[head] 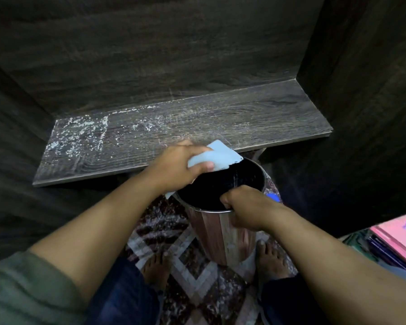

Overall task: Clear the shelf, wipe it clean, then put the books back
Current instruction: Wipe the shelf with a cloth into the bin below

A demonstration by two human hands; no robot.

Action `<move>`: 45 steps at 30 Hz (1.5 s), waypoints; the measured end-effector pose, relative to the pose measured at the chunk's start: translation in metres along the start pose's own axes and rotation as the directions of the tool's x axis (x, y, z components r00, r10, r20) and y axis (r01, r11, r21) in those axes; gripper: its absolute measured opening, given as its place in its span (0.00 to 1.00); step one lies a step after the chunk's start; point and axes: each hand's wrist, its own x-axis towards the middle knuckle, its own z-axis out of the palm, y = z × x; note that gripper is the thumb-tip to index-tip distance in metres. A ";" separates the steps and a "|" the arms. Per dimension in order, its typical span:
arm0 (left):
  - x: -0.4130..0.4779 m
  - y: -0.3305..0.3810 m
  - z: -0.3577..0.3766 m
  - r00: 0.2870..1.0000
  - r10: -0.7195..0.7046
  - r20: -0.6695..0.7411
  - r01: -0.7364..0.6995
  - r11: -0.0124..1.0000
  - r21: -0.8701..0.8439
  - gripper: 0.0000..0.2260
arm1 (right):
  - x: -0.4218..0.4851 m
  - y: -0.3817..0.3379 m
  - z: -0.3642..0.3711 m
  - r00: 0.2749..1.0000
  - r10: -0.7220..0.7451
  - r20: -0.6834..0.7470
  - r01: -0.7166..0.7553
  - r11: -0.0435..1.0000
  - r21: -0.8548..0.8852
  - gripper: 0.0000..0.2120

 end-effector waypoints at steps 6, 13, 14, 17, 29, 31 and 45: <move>-0.031 0.011 -0.003 0.893 -0.195 -0.406 0.169 0.981 -0.100 0.18 | -0.004 -0.008 -0.001 1.000 0.005 -0.003 -0.005 1.000 0.007 0.19; -0.025 0.001 0.012 0.911 -0.141 -0.388 0.162 0.987 0.023 0.19 | 0.006 -0.009 0.007 1.000 -0.014 0.023 0.015 0.998 -0.056 0.17; -0.023 0.001 0.009 0.879 -0.117 -0.462 0.150 0.988 0.035 0.19 | 0.008 -0.008 0.008 1.000 -0.016 0.021 0.017 0.998 -0.062 0.16; -0.018 -0.003 0.006 0.901 -0.126 -0.416 0.181 0.979 0.094 0.19 | 0.013 -0.008 0.010 1.000 -0.007 0.003 0.007 0.998 -0.062 0.15; -0.035 -0.048 -0.028 0.779 -0.424 -0.463 0.471 0.882 -0.014 0.20 | 0.035 -0.031 0.013 0.998 -0.055 -0.025 0.052 0.991 -0.126 0.13; -0.043 -0.063 -0.042 0.706 -0.471 -0.528 0.543 0.840 -0.023 0.20 | 0.042 -0.038 0.014 0.997 -0.075 -0.020 0.071 0.988 -0.136 0.13; -0.089 -0.146 -0.054 0.467 -0.550 -0.693 0.823 0.557 0.113 0.18 | 0.047 -0.054 0.019 0.996 -0.078 0.031 0.080 0.996 -0.044 0.18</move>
